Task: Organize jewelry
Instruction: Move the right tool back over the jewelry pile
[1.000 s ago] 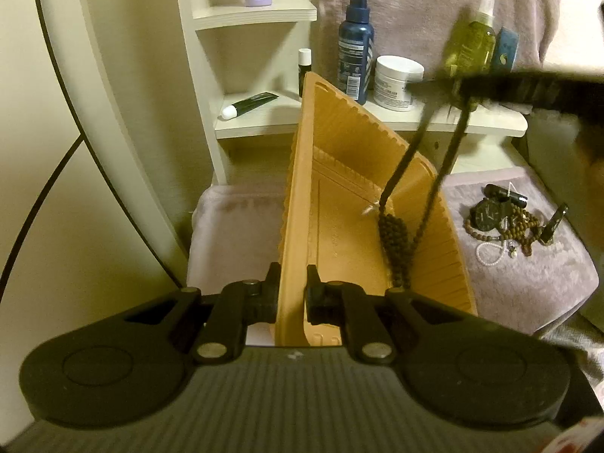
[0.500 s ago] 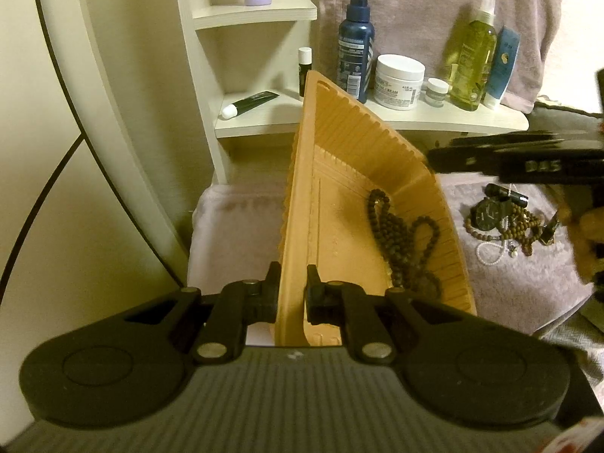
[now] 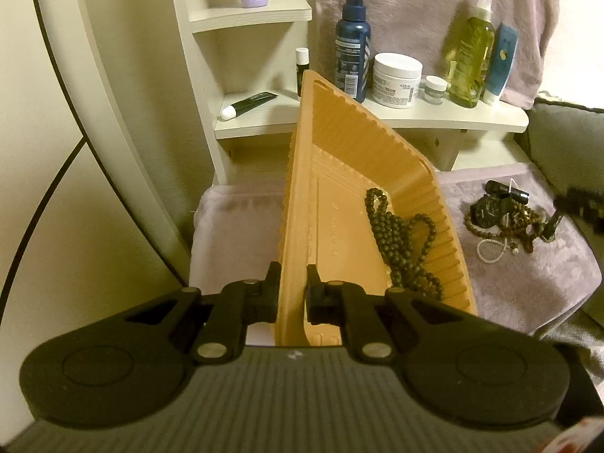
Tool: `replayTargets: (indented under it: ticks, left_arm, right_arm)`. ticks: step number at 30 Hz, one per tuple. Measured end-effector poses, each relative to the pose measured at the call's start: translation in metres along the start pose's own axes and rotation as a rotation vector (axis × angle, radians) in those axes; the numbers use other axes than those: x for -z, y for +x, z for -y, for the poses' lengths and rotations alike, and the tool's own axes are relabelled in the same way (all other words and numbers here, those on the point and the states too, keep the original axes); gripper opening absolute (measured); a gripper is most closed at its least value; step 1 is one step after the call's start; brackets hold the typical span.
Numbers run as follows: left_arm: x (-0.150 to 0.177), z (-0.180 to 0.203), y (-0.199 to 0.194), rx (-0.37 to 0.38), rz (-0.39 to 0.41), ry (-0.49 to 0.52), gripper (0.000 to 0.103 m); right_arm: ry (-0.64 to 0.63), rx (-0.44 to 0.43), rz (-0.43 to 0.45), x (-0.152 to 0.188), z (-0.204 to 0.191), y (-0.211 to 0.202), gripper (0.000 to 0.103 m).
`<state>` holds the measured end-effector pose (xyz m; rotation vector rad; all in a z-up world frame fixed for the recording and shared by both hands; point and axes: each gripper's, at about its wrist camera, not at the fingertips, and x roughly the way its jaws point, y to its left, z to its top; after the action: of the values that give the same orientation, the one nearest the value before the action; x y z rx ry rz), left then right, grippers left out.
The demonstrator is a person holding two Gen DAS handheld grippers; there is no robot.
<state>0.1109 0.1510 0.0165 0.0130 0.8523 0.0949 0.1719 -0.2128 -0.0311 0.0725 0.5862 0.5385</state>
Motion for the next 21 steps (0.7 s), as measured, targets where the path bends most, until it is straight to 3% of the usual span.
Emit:
replayTargets:
  ticks: [7,11,21]
  left_arm:
    - [0.0,0.002,-0.002,-0.006,-0.006,0.0,0.01]
    - [0.0,0.003,-0.002,-0.009,-0.007,0.002,0.01]
    - [0.0,0.005,-0.003,-0.013,-0.012,0.0,0.01]
  right_arm:
    - [-0.041,0.002,-0.044,0.033,-0.009,0.007,0.056]
    - [-0.11,-0.02,-0.076,0.042,-0.022,0.027,0.043]
    - [-0.079,0.007,-0.107,0.038,-0.026,0.066,0.03]
